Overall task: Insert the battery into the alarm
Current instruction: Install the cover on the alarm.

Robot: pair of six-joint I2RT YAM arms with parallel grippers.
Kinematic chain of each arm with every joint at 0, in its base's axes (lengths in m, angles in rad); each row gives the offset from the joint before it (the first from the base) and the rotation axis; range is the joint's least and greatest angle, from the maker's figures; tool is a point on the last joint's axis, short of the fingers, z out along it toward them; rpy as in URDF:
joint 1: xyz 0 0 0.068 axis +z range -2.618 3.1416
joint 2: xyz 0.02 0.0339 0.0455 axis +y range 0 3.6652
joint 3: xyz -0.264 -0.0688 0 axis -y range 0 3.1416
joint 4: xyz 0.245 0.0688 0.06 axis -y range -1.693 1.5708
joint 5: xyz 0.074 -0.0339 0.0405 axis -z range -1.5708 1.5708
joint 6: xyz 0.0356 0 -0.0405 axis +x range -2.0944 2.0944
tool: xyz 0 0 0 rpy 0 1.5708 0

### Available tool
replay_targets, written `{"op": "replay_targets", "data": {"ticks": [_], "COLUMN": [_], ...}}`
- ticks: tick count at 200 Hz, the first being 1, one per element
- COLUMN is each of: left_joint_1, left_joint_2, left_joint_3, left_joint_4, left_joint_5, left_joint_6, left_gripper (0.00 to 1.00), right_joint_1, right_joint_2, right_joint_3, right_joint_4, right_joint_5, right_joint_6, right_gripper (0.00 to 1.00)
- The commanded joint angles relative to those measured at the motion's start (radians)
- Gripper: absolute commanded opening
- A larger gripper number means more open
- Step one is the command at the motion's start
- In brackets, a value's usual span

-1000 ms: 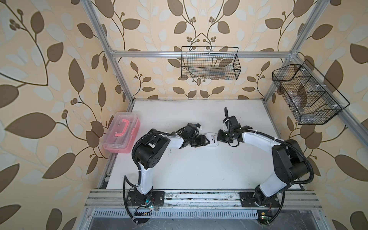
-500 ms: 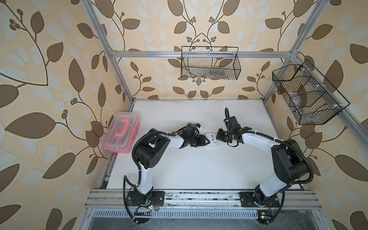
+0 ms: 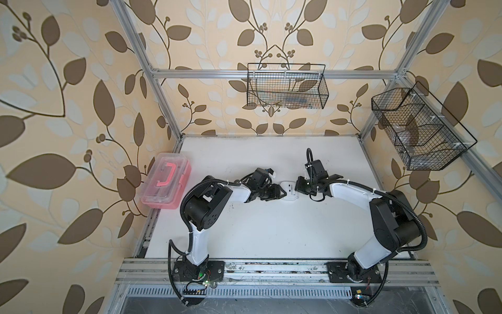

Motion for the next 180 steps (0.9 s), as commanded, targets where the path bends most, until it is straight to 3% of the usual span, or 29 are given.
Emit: {"op": "replay_targets", "data": {"ticks": [1, 180], "left_joint_1": [-0.010, -0.011], "left_joint_2": [0.030, 0.039], "left_joint_3": [0.000, -0.004], "left_joint_4": [-0.058, -0.057], "left_joint_5": [-0.033, -0.019], "left_joint_6": [0.010, 0.016], "left_gripper": [0.52, 0.52], "right_joint_1": [0.011, -0.010], "right_joint_2": [-0.005, 0.041], "right_joint_3": [-0.014, -0.017], "right_joint_4": [0.007, 0.046], "right_joint_5": [0.015, -0.074], "right_joint_6": [0.016, 0.044], "right_gripper": [0.00, 0.00]}}
